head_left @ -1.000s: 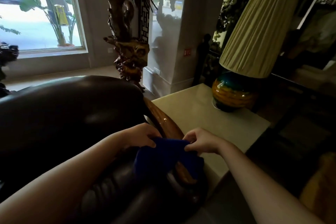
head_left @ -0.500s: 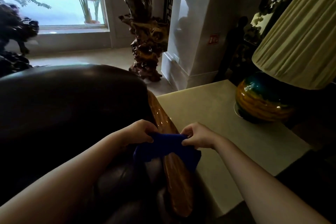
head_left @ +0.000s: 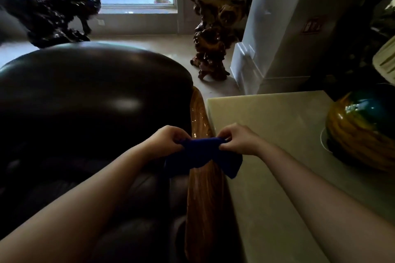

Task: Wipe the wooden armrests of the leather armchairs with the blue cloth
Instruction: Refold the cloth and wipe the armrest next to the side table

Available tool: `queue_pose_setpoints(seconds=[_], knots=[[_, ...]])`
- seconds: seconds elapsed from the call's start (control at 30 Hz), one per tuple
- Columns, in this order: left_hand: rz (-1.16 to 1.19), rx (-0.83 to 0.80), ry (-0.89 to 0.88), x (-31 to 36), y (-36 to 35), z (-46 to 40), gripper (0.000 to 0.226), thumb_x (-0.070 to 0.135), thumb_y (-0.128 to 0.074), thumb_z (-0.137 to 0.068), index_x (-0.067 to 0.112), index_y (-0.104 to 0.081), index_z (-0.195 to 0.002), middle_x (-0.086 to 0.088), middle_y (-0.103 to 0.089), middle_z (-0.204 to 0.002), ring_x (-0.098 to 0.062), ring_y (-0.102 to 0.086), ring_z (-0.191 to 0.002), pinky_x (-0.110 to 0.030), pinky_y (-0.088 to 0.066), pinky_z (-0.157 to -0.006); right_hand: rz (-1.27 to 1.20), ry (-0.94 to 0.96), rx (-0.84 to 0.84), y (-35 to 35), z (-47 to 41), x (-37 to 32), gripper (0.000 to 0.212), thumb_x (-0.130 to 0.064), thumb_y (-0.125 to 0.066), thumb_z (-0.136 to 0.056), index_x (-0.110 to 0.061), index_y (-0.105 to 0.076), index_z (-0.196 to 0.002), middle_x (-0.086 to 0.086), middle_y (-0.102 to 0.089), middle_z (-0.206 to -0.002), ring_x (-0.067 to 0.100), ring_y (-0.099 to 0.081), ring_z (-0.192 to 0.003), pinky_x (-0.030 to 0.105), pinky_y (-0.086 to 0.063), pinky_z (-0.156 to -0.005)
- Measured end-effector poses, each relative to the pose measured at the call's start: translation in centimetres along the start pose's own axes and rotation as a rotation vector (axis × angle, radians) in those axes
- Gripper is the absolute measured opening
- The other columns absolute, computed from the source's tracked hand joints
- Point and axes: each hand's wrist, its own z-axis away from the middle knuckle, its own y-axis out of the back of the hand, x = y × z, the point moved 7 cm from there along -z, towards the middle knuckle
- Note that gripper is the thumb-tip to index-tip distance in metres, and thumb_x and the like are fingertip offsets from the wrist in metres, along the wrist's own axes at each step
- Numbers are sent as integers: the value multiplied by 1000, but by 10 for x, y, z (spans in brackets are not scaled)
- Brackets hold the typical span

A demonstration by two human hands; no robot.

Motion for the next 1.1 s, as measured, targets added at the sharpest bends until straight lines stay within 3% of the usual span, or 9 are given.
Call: queue_pose_setpoints(seconds=[0.17,0.33,0.47,0.6,0.73,0.83,0.9,0.97,1.1], knots=[[-57,151,-90,-27,-35,-8,33,5,-60,-78,33,-62,-95,12,-63,-91,-3,-63,-86,-17,-53,-68,92,57,64,-22,-16,29,23,-18,-64,-78,-22,-67,-100,-1,-67,-96,14,-61,-87,33,-53,-76],[-130,184,-177,-94,-114,-18,35,2,-62,-77,23,-62,-105,9,-59,-104,-2,-55,-97,-15,-43,-85,147,32,80,-99,-31,97,24,-18,-60,-77,-28,-64,-98,-4,-65,-97,8,-55,-79,26,-43,-65],[-215,142,-181,-152,-189,-6,35,20,-55,-83,25,-56,-118,4,-54,-123,-5,-46,-114,-23,-42,-96,185,31,48,-181,-26,151,27,-21,-60,-78,-24,-63,-104,-2,-64,-110,14,-57,-99,29,-46,-78],[-229,114,-155,-187,-237,9,36,19,-53,-84,24,-55,-120,5,-50,-128,-6,-44,-119,-13,-36,-96,183,-3,92,-236,-7,183,28,-29,-58,-79,-26,-60,-107,-11,-52,-124,9,-45,-116,26,-46,-82],[-226,267,-114,-193,-241,16,39,40,-51,-80,26,-57,-116,9,-54,-124,-5,-48,-116,-24,-44,-96,150,-12,328,-246,6,181,42,-43,-49,-75,-23,-62,-109,-1,-51,-130,19,-45,-121,39,-47,-92],[-213,498,-24,-189,-238,8,55,36,-35,-90,23,-26,-143,1,-24,-153,-8,-16,-141,-32,-16,-115,110,-75,570,-247,8,175,60,-46,-36,-86,-24,-30,-141,11,-26,-152,25,-24,-138,45,-25,-109],[-214,484,48,-191,-251,-9,58,38,-21,-93,27,4,-145,6,9,-155,-5,11,-143,-32,2,-118,99,-120,578,-258,-3,173,65,-52,-25,-90,-26,-3,-146,10,-5,-156,24,-5,-143,46,-15,-113],[-194,411,129,-200,-270,-26,58,44,-9,-90,29,18,-139,13,27,-149,-1,24,-138,-35,5,-119,142,-175,523,-272,-19,174,68,-56,-19,-90,-23,1,-146,10,0,-155,26,-2,-144,50,-17,-114],[-242,494,265,-211,-276,-41,59,41,-14,-91,19,5,-143,0,9,-154,-19,5,-144,-42,-9,-116,272,-245,539,-276,-43,180,66,-49,-25,-91,-16,-10,-146,15,-10,-154,32,-15,-141,52,-27,-109]])
